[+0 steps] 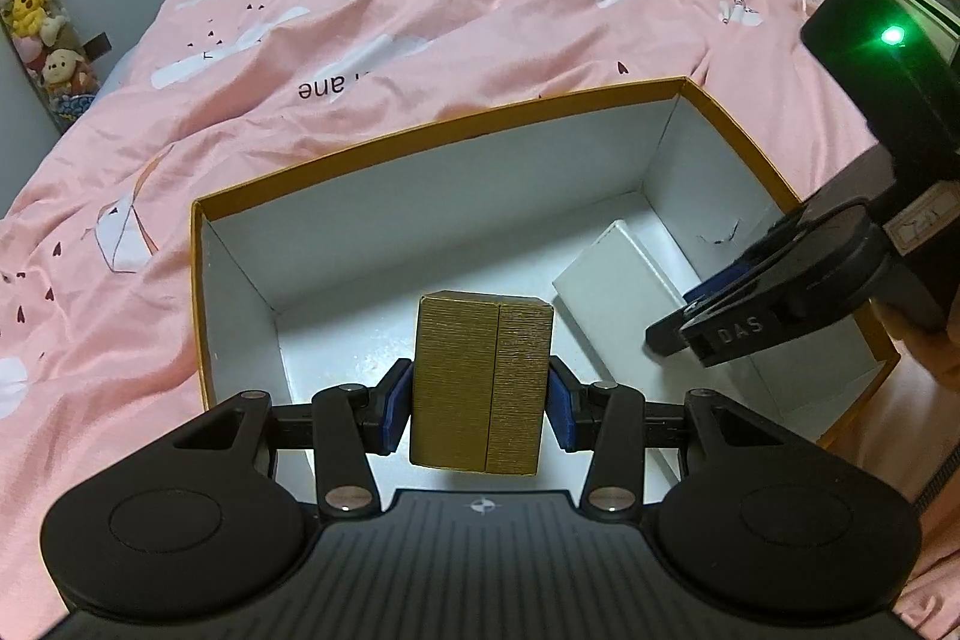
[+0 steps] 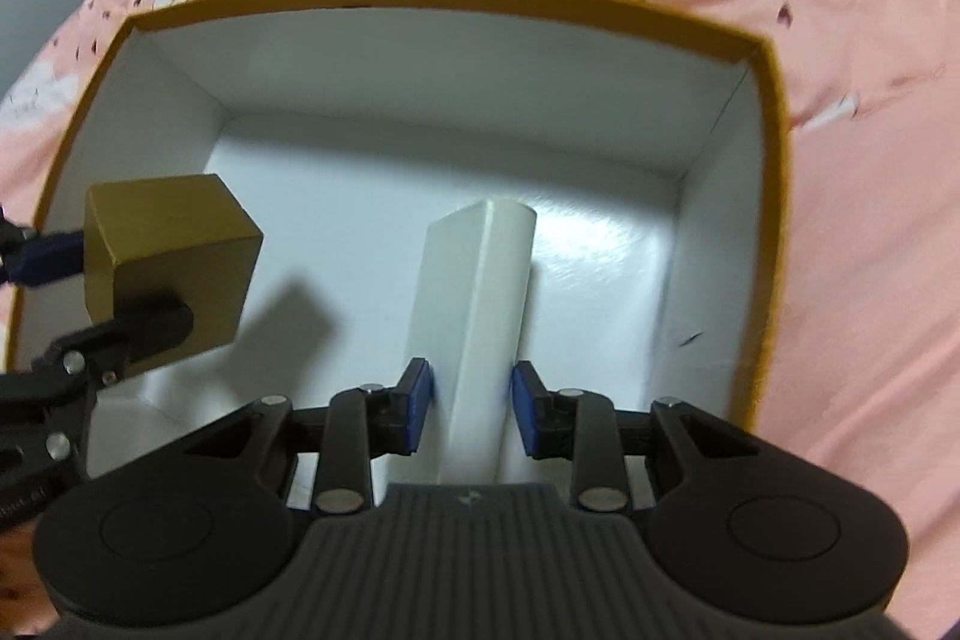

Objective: Organize objects
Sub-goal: 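Lower the white box into the orange box and open the right gripper while the left gripper carries the cube, then lower the gold cube box into the orange box beside the white box and open the left gripper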

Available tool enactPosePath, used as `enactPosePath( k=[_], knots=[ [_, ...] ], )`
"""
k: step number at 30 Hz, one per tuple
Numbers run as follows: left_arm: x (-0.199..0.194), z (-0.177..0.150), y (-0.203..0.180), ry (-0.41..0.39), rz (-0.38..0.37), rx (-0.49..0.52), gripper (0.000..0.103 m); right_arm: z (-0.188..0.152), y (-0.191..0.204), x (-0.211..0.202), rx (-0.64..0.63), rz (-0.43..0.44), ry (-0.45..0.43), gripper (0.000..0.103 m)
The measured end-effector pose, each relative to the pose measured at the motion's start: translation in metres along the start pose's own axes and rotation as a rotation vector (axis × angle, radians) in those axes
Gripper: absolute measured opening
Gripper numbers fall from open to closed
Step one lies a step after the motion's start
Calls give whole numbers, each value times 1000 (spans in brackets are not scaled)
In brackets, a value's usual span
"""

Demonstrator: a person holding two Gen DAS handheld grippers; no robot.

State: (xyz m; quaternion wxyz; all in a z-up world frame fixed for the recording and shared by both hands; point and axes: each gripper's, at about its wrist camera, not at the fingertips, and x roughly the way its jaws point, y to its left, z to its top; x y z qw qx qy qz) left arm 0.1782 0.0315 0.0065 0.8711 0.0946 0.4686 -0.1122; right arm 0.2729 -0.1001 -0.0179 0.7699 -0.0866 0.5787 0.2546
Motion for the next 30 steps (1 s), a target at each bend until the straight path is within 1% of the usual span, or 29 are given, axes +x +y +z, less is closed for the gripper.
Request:
enactPosePath(
  k=[3, 5, 7, 8, 11, 18, 24, 30],
  knots=[
    [1, -1, -1, 3, -7, 1, 52, -2, 4, -5, -45, -40, -2, 32],
    [1, -1, -2, 7, -10, 6, 52, -5, 8, -8, -81, -87, -17, 32],
    [1, -1, -2, 7, -10, 7, 52, -6, 16, -11, -120, -134, -43, 38],
    [1, -1, -2, 8, -12, 8, 52, -7, 20, -13, -136, -152, -57, 45],
    [2, -1, -1, 13, -9, 6, 52, -10, 27, -18, -183, -185, -83, 45],
    [5, 1, 2, 19, 2, 7, 52, -14, 30, -24, -235, -197, -106, 45],
    [10, 3, 5, 28, 8, 6, 52, -8, 33, -16, -268, -191, -103, 46],
    [15, 4, 9, 37, 32, 19, 52, -10, 41, 0, -387, -143, -83, 46]
  ],
)
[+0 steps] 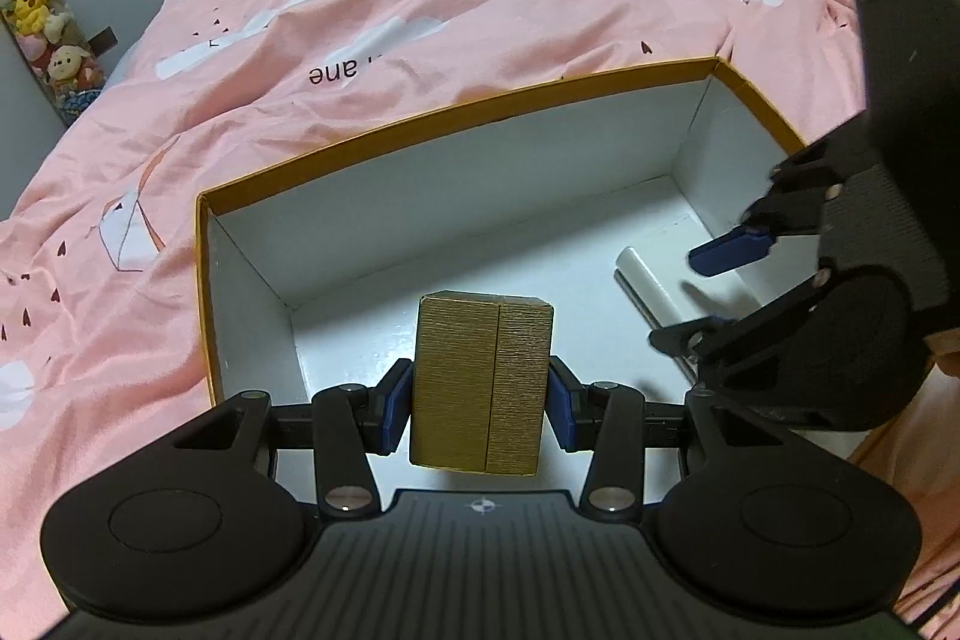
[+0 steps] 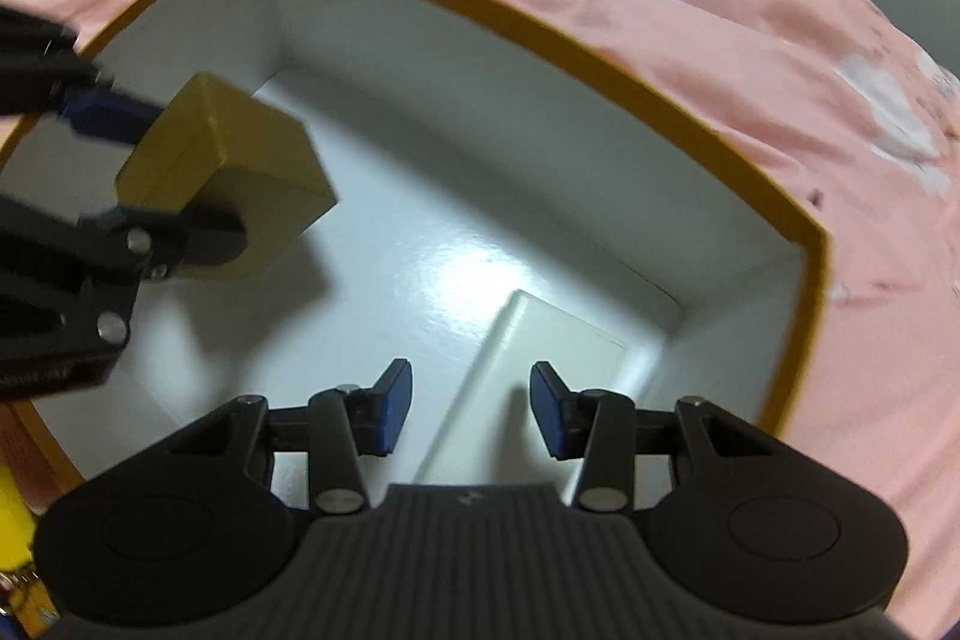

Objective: Organize objects
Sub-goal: 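Lower the gold cube box into the orange box beside the white box and open the left gripper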

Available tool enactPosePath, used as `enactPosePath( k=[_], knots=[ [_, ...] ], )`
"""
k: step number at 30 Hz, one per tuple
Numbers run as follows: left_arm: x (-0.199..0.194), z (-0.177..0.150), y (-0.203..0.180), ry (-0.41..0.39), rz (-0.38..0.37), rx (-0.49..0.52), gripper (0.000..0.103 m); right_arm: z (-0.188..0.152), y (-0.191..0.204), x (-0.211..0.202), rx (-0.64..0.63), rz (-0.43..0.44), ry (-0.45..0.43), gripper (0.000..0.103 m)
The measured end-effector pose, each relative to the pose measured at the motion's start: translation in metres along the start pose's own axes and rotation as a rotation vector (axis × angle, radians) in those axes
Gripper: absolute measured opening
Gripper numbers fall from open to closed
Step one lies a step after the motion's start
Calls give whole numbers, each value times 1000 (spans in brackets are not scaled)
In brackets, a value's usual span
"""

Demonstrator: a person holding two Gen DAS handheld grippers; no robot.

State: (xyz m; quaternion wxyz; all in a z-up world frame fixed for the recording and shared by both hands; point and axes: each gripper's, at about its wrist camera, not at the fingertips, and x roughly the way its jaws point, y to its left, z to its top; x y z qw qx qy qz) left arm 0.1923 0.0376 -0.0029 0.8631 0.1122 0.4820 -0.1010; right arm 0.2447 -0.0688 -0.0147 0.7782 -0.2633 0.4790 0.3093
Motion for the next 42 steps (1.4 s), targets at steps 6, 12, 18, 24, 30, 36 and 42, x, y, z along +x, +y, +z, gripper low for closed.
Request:
enactPosePath(
  k=[6, 12, 18, 24, 30, 36, 42],
  knots=[
    [4, 1, 1, 9, -5, 8, 52, 6, 2, 24, -164, -34, 31, 68],
    [9, 2, 1, 20, -27, 12, 52, 3, -5, 30, -214, -73, 102, 65],
    [15, 2, -1, 28, -44, 19, 52, 4, -13, 29, -185, -116, 139, 56],
    [13, 8, -7, 12, -83, 35, 52, 6, -12, 13, -187, -94, 110, 55],
    [6, 29, -23, -69, -120, 131, 51, 1, -37, -56, -123, -108, -62, 55],
    [11, 45, -63, -151, -98, 515, 51, -22, -56, -74, -59, -182, -104, 55],
    [29, 39, -94, -202, -57, 813, 51, -32, -81, -64, 7, -152, -108, 55]
  ],
)
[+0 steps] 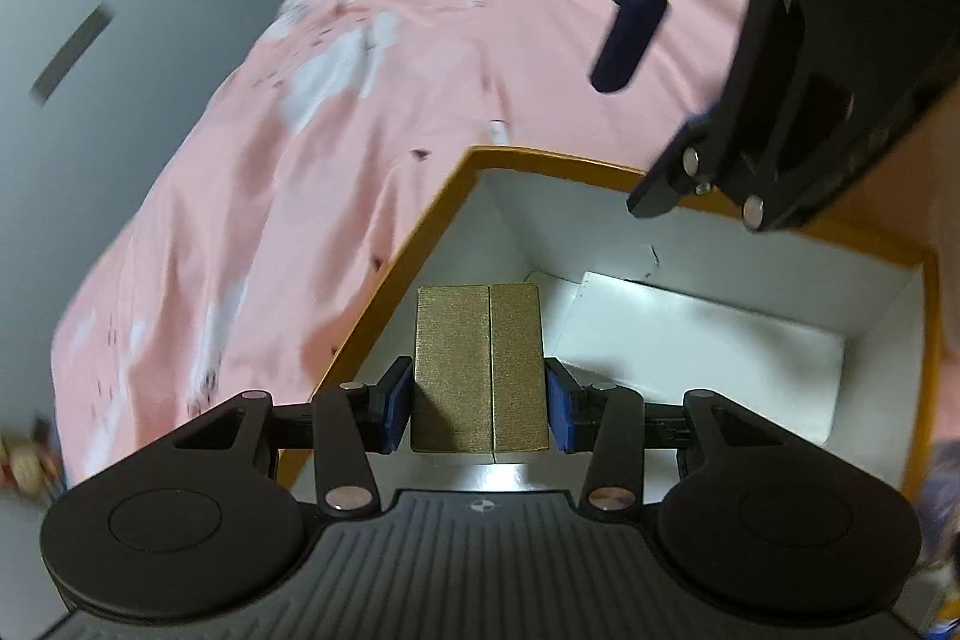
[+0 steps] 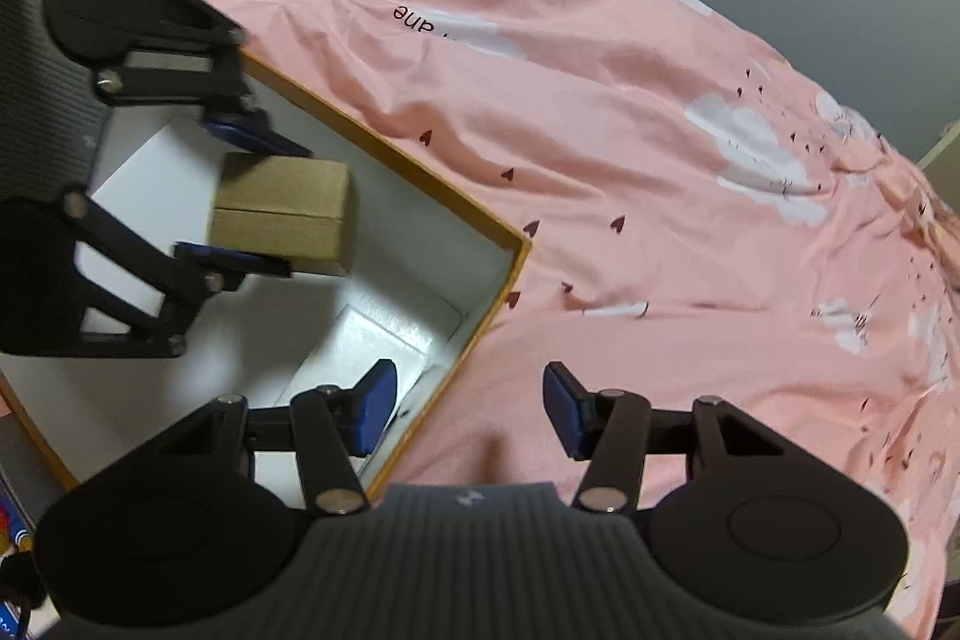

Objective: Organize objects
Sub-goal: 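Lower the gold cube box into the orange box beside the white box and open the left gripper, then withdraw both grippers and reach toward the black box and illustrated card box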

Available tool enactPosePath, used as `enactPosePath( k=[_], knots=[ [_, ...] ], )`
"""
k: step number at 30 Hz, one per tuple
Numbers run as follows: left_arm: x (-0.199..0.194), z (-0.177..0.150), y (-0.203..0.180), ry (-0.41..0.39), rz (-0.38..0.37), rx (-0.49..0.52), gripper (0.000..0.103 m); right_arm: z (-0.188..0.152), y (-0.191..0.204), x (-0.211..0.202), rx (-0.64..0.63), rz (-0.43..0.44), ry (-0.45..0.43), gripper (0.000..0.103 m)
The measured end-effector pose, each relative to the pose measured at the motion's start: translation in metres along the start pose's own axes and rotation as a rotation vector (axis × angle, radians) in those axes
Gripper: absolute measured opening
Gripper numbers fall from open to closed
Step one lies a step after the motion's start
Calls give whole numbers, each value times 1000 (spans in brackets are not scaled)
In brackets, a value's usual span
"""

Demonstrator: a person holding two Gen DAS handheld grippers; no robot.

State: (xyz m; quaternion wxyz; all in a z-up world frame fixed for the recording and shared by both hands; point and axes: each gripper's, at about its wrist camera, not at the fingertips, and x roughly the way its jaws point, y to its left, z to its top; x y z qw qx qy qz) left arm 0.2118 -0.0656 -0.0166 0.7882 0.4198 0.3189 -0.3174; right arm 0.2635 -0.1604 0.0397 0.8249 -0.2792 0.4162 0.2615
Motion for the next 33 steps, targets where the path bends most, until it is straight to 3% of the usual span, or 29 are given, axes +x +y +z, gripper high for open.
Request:
enactPosePath(
  k=[3, 9, 15, 22, 27, 29, 30, 32, 33],
  knots=[
    [13, 1, -17, -14, 29, 140, 51, -4, -4, 3, 14, 10, -4, 55],
    [33, 3, -34, -49, 44, 299, 51, -8, -14, 6, 51, 45, -12, 55],
    [51, 1, -35, -93, 7, 353, 52, -8, -14, 7, 52, 51, -15, 55],
    [58, 3, -34, -104, 78, 366, 66, -9, -12, 8, 51, 49, -4, 56],
    [49, 10, -26, -36, 103, 256, 68, -8, -10, 7, 60, 59, 4, 56],
    [44, 13, -14, 24, 65, 128, 60, -8, -12, 8, 83, 86, 17, 55],
    [43, 14, -6, 63, 27, 48, 50, -8, -13, 9, 93, 98, 24, 52],
    [44, 14, 8, 102, -45, -82, 43, -9, -13, 11, 107, 112, 39, 38],
    [45, 15, 14, 107, -72, -129, 38, -9, -14, 13, 114, 118, 47, 36]
  ],
)
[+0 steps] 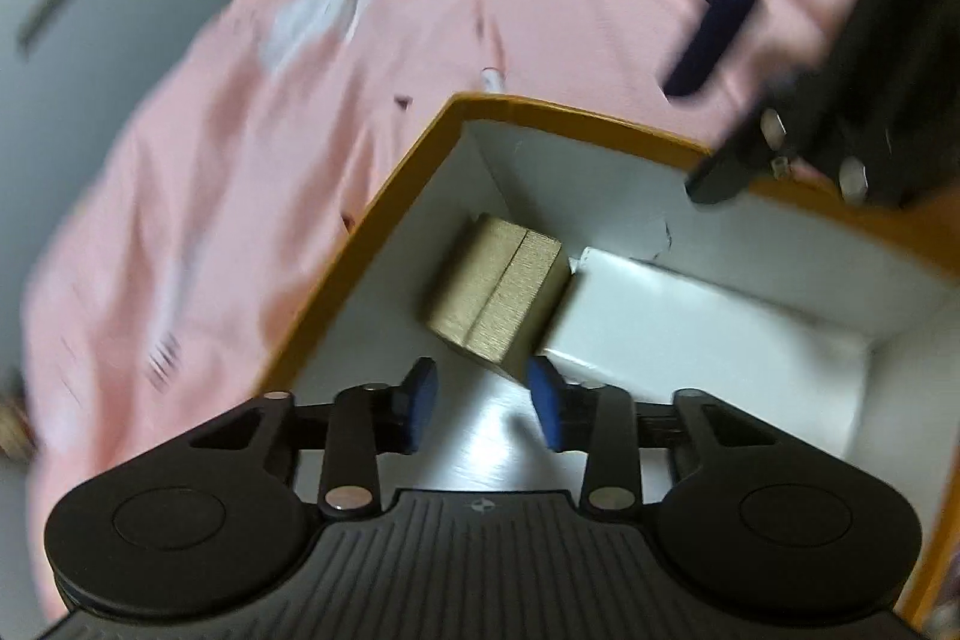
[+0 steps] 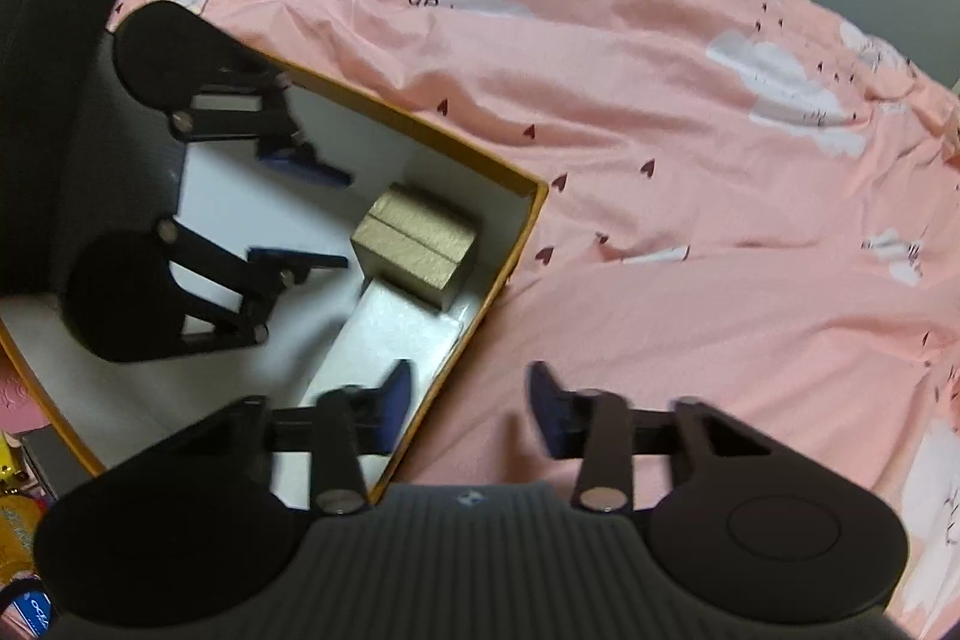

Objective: Organize objects
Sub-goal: 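Withdraw both grippers and reach toward the black box and illustrated card box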

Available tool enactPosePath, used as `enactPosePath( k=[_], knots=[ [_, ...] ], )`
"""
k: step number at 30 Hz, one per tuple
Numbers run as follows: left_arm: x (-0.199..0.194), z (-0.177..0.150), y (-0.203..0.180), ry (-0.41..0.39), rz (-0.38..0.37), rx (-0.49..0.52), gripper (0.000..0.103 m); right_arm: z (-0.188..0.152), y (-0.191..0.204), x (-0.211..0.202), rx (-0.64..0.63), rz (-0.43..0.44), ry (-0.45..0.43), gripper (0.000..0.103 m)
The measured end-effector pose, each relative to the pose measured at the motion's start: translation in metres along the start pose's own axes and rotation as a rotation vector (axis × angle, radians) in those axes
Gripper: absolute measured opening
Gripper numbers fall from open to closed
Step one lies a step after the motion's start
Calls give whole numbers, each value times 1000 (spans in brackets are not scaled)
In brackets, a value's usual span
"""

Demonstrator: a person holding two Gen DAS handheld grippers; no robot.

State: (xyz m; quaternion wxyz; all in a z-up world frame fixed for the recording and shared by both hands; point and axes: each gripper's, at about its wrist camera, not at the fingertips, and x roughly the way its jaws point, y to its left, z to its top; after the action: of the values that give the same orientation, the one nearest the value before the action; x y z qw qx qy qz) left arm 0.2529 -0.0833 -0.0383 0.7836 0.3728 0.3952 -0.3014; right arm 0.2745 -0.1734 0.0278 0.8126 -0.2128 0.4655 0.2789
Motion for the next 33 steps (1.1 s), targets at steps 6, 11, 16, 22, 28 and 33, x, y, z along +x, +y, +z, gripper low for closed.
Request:
enactPosePath(
  k=[6, 11, 16, 22, 28, 33],
  knots=[
    [12, 6, 14, 16, -83, -117, 21, 2, 3, 4, 22, 26, 10, 30],
    [12, 2, 12, 5, -131, -169, 14, 1, 6, 4, 19, 27, 11, 29],
    [13, 2, 7, 8, -118, -165, 14, 1, 6, 6, 27, 32, 11, 28],
    [-12, -1, 9, 4, -79, -157, 17, 0, 7, -11, 60, 42, -32, 29],
    [-92, -24, 2, -86, -53, -251, 17, -15, 19, -51, 126, 104, -125, 30],
    [-153, -62, -17, -91, -34, -366, 17, -44, 48, -77, 154, 180, -158, 30]
  ],
)
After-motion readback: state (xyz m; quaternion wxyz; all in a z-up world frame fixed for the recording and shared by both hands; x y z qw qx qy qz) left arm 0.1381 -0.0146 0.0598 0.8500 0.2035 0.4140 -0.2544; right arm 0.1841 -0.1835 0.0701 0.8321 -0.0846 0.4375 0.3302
